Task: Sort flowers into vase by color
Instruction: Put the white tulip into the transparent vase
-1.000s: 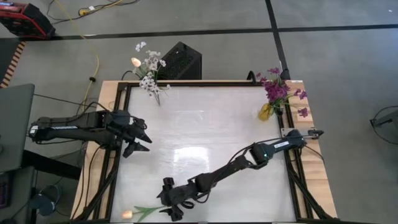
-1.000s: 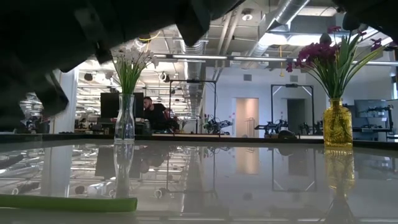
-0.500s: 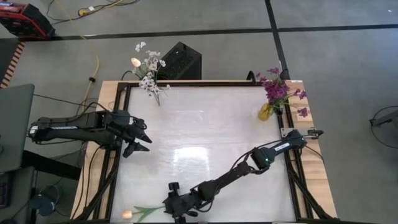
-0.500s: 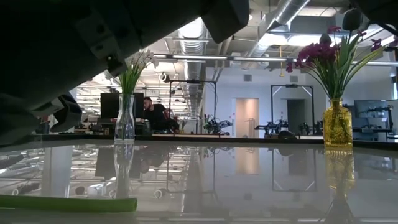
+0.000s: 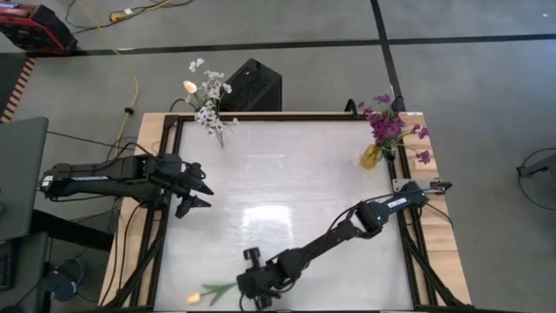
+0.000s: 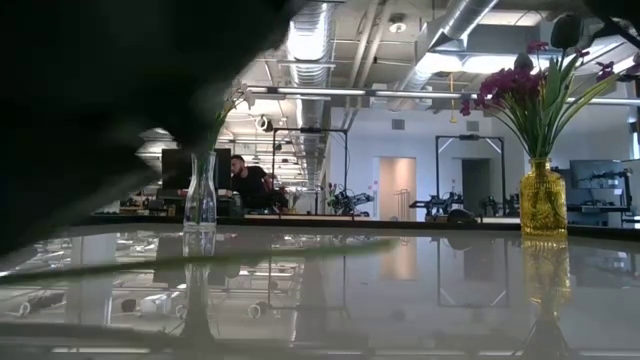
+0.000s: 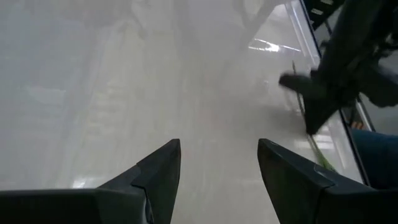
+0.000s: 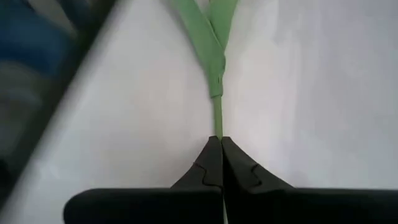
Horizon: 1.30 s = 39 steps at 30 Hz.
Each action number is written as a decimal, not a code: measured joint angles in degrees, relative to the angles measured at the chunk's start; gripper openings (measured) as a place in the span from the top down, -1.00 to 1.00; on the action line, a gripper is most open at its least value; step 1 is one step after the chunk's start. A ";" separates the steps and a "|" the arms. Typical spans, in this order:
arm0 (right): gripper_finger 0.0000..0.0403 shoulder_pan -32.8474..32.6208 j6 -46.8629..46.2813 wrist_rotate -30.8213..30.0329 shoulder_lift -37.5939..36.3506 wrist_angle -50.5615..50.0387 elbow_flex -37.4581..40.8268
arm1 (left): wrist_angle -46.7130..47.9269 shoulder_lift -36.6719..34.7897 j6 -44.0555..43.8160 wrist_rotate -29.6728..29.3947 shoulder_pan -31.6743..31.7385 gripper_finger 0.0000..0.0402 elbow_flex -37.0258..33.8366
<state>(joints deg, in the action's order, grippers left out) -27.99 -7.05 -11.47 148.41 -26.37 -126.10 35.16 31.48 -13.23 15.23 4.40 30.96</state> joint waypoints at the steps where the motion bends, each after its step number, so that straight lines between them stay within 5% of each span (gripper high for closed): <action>1: 0.92 0.30 0.96 -0.07 -1.52 -3.48 0.40 | -0.01 0.02 -0.04 -0.45 0.00 0.00 0.00; 6: 0.92 1.96 5.43 -0.29 -11.23 -7.92 8.52 | 0.02 0.00 -1.44 -2.63 0.00 0.00 0.00; 10: 0.92 3.79 4.52 -0.40 -20.94 -0.44 25.20 | 0.00 0.00 -1.52 -2.84 0.00 0.00 0.00; 16: 0.92 5.78 -0.41 -0.95 -37.97 29.02 55.36 | -6.02 -0.02 -0.39 -3.07 0.00 0.00 -3.25; 22: 0.92 5.58 2.95 -3.07 -51.05 56.57 75.94 | -28.93 0.78 0.95 -5.65 0.02 0.00 -12.86; 31: 0.92 9.55 14.62 -2.85 -57.36 85.47 82.03 | -67.84 7.64 7.73 -9.00 0.00 0.00 -20.70; 39: 0.92 18.81 16.78 1.64 -54.76 87.32 77.26 | -88.74 19.88 9.15 -6.02 -0.02 0.00 -17.14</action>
<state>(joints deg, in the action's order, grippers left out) -9.19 9.73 -9.83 93.65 60.96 -48.84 -53.59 51.36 -4.08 9.21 4.38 13.82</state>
